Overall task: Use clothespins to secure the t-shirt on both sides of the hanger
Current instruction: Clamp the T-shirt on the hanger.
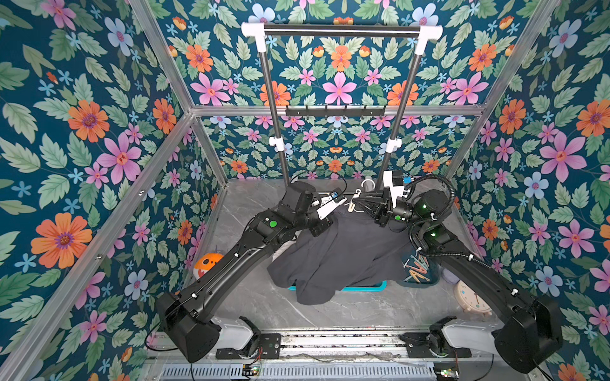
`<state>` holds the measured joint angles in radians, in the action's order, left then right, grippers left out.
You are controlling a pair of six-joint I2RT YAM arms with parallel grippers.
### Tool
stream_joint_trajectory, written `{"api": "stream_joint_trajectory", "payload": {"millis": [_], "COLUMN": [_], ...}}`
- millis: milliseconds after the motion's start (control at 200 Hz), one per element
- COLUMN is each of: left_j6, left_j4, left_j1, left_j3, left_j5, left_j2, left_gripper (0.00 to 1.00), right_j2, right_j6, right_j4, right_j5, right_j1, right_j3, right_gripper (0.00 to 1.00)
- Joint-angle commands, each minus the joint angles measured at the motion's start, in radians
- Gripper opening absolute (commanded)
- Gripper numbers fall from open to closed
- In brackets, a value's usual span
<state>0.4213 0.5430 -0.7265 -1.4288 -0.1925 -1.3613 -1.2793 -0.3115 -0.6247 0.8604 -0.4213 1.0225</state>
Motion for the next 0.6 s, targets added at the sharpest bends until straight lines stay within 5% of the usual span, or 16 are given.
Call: {"api": "stream_joint_trajectory", "payload": {"millis": [0,595], "left_j6": [-0.003,0.027], "left_j4": [-0.02,-0.013], "left_j1": [-0.003,-0.01], "left_j3": [-0.013,-0.023], "left_j5": [-0.023,-0.045], "left_j2": [-0.005,0.004], "left_gripper": [0.0,0.0], "right_j2": [-0.023,-0.156], "right_j6": [0.008,-0.027], "right_j4": [-0.038,-0.085], "right_j5": [0.005,0.075], "right_j1": [-0.001,-0.005], "right_j3": [0.019,0.087], "right_gripper": [0.0,0.0]}}
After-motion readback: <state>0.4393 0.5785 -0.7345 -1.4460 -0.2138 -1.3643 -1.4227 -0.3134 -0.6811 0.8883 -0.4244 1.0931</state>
